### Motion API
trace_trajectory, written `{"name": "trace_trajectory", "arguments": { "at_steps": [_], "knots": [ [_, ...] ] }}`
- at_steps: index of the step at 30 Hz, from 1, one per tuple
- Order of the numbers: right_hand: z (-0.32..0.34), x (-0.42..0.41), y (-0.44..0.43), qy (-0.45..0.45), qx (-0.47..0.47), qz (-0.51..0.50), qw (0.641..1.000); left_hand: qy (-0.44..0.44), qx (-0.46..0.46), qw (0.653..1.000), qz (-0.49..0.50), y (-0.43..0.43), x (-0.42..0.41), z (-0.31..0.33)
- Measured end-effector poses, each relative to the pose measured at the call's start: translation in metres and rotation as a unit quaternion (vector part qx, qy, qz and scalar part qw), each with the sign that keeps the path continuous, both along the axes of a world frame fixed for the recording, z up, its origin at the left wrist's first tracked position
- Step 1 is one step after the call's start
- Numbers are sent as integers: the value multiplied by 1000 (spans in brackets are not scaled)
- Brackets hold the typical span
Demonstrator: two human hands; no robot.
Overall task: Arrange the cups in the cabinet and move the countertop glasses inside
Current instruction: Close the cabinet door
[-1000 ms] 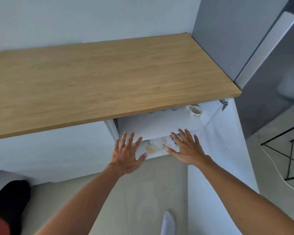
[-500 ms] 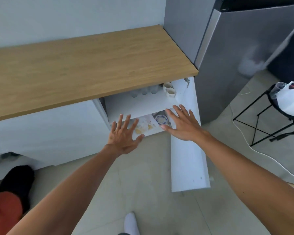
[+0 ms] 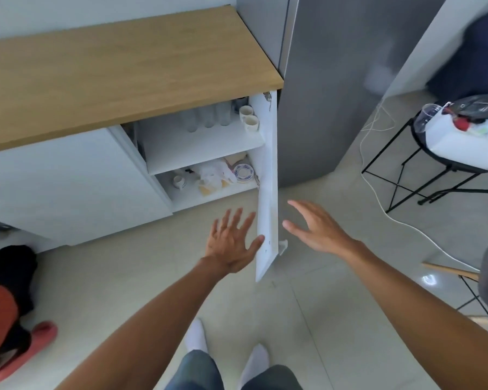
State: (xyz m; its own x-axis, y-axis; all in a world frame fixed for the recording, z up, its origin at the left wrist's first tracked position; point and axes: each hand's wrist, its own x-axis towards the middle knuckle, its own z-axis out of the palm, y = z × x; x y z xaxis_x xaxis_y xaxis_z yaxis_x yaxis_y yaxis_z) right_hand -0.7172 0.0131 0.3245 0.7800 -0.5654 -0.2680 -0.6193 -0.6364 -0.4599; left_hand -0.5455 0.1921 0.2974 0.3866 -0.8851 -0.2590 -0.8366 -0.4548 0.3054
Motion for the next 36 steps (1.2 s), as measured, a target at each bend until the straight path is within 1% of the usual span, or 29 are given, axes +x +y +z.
{"name": "trace_trajectory", "arguments": {
  "at_steps": [3, 5, 9, 13, 18, 24, 28, 31, 36],
  "knots": [
    [-26, -24, 6, 14, 45, 15, 999, 30, -12, 999, -2, -2, -34, -9],
    [-40, -32, 10, 19, 75, 34, 996, 16, -20, 1000, -12, -3, -47, -15],
    [-58, -32, 14, -13, 112, 52, 992, -4, -19, 999, -29, -5, -53, -25],
    [-63, -23, 12, -43, 115, 53, 991, -8, -26, 999, -46, -4, -46, -27],
    [-72, -2, 14, -51, 99, 93, 989, -13, -36, 999, -36, 10, -26, -33],
    [-76, 54, 39, -86, 73, 138, 984, -25, -56, 998, -18, 45, 25, -38],
    [-78, 106, 63, -110, 67, 152, 980, -35, -74, 997, 17, 72, 73, -45],
    [-83, 152, 81, -120, 59, 145, 980, -21, -87, 995, 54, 89, 114, -50],
    [-93, 247, 102, -125, 75, 138, 980, -15, -112, 987, 116, 107, 209, -52]
  ]
}}
